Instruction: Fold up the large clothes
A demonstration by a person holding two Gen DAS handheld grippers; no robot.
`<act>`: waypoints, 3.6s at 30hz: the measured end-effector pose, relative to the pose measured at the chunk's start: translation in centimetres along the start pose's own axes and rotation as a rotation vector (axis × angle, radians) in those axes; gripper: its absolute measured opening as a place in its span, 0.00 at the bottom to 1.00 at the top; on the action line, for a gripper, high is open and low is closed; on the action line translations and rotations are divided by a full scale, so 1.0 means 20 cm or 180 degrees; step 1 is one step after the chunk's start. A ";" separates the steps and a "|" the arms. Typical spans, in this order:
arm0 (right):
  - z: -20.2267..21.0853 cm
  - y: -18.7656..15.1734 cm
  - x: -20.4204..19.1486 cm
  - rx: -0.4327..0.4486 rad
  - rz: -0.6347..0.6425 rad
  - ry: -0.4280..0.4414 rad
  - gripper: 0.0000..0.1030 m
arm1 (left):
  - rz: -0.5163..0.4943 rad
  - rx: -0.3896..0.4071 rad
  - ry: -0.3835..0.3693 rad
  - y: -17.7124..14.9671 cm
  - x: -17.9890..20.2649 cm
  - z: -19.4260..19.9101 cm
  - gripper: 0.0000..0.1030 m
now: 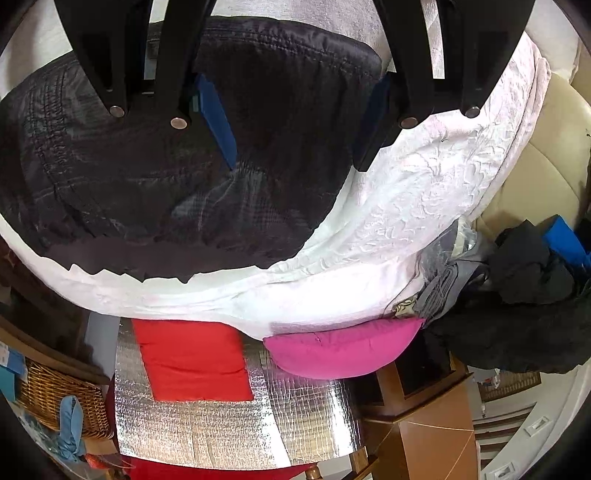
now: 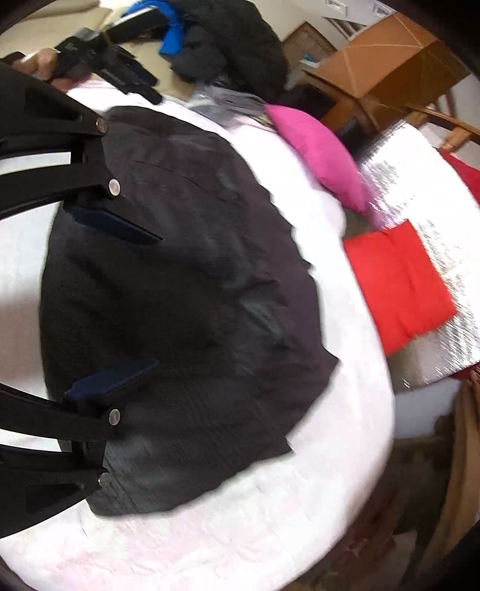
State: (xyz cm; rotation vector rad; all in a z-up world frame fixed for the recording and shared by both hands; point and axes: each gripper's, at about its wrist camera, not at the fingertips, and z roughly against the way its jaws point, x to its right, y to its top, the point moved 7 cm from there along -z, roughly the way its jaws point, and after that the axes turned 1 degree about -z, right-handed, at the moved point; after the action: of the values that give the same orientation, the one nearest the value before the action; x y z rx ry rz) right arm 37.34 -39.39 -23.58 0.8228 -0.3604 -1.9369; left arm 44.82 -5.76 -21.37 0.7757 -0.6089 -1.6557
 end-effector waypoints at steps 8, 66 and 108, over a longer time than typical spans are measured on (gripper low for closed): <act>-0.12 0.00 0.15 -0.0296 -0.0265 -0.0081 0.66 | -0.0061 -0.0065 0.0006 -0.03 0.01 -0.03 0.64; 0.06 0.19 0.52 0.0196 -0.0755 0.0379 0.76 | -0.0027 -0.0317 0.0054 -0.08 -0.16 -0.17 0.66; -0.17 0.16 0.46 -0.0033 -0.0353 -0.0029 0.52 | 0.0159 -0.0702 -0.0683 -0.10 -0.18 -0.35 0.46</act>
State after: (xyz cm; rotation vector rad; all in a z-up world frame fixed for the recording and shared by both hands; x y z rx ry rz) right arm 38.98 -48.55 -27.95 0.8431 -0.3156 -2.0442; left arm 49.32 -1.67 -26.78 0.4236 -0.5776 -1.7381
